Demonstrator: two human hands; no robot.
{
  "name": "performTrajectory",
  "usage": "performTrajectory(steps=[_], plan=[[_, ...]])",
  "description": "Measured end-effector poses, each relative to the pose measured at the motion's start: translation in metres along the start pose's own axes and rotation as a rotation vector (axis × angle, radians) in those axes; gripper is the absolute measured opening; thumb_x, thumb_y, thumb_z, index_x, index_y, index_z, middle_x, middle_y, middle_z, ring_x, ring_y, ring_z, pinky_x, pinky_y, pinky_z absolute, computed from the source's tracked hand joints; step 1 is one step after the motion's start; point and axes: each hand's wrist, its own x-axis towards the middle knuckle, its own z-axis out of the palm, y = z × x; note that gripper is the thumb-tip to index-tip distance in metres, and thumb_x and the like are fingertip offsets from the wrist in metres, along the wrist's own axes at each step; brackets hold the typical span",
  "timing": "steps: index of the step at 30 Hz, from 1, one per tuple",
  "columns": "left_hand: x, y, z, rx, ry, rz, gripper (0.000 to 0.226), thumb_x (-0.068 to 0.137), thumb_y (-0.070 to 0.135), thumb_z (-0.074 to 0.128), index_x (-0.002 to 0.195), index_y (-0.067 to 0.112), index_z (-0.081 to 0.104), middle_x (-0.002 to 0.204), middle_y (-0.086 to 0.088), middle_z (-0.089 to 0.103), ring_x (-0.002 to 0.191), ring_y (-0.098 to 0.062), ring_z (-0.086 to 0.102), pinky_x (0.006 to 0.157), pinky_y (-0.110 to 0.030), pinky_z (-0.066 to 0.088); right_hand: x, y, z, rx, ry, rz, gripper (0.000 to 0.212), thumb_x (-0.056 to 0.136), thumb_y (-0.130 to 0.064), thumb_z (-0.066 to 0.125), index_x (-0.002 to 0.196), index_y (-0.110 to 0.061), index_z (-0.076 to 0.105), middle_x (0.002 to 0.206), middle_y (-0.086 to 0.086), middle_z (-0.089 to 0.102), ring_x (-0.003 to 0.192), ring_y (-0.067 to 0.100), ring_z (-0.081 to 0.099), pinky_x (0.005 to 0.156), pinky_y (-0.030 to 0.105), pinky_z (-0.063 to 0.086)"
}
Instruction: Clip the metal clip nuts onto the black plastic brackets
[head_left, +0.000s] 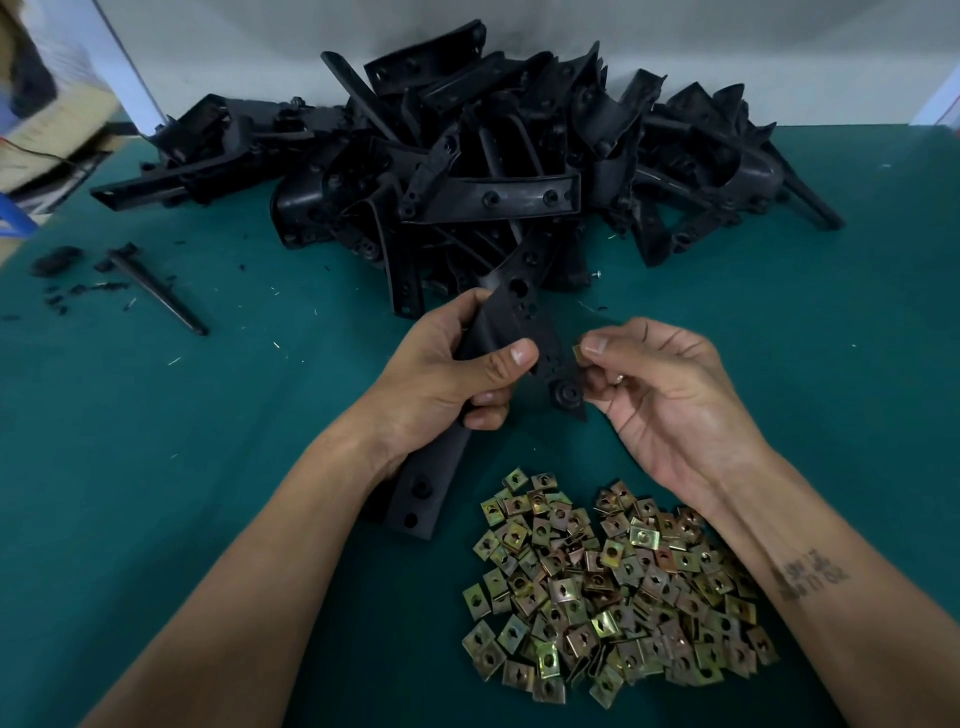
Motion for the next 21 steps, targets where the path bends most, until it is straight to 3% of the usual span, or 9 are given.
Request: performTrajectory(steps=[9,21], plan=[[0.0005,-0.0006,0.0008,-0.001,0.007,-0.009,0.027,0.09,0.01,0.063,0.111,0.009,0.045,0.07,0.002,0.048,0.049,-0.01,0.032,0.043,-0.021,0.034,-0.0013,0.0025,0.0023,-0.008,0.012,0.013,0.011,0.072,0.003,0.072,0.069,-0.007,0.075,0.077,0.012,0.074,0.069,0.016,0.071,0.058,0.022,0.055],[-0.0002,-0.0008,-0.0003,0.015,-0.036,0.017,0.025,0.094,0.008,0.056,0.114,0.007,0.042,0.068,0.006,0.054,0.048,-0.008,0.035,0.043,-0.02,0.034,-0.003,0.0023,0.004,0.021,-0.019,0.012,0.006,0.07,0.003,0.073,0.076,0.0,0.073,0.082,0.016,0.074,0.076,0.022,0.073,0.065,0.026,0.059]])
